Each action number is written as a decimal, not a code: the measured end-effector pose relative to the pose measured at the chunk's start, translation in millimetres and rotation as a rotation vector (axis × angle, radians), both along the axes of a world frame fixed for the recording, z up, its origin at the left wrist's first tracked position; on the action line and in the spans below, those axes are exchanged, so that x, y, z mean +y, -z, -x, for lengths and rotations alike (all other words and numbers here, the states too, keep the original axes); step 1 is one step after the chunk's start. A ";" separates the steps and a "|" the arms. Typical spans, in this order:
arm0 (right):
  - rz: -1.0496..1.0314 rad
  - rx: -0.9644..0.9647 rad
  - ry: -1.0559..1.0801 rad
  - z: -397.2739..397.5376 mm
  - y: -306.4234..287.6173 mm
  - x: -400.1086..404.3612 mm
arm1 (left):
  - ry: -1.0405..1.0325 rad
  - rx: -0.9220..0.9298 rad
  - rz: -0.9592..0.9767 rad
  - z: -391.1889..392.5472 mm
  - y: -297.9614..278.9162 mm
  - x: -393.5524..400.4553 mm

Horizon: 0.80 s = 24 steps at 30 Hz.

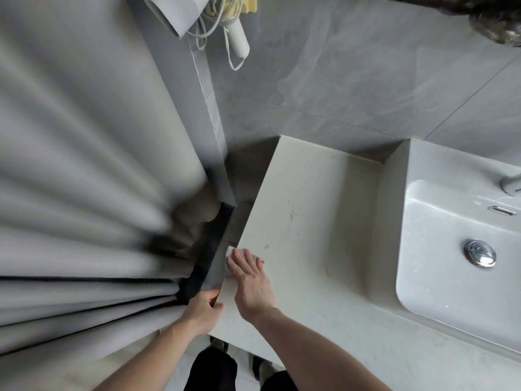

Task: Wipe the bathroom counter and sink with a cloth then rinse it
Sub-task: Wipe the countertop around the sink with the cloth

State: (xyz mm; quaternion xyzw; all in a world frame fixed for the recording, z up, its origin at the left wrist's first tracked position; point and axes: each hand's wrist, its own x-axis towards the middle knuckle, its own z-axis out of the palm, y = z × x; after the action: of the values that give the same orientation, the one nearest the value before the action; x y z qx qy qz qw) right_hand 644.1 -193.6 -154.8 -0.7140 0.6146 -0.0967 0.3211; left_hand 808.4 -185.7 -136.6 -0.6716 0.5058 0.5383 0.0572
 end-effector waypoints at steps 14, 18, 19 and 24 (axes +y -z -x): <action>0.188 0.056 0.657 188.3 -16.0 -3.2 | -0.226 0.109 0.112 32.7 -2.6 -60.6; 0.005 0.164 0.674 176.5 10.5 3.7 | -0.197 -0.008 0.207 44.8 10.1 -67.0; 0.001 0.182 0.679 165.2 16.8 6.0 | -0.196 -0.030 0.216 47.0 12.8 -65.8; 0.084 0.099 0.563 84.1 30.1 -5.4 | -0.165 -0.072 0.303 51.2 28.5 -49.1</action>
State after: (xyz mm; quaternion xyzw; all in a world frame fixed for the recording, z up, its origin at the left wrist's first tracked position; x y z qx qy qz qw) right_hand 560.0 -199.0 -184.8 -0.5317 0.7990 -0.1725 0.2217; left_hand 757.2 -234.8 -165.1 -0.7305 0.5220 0.4346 -0.0709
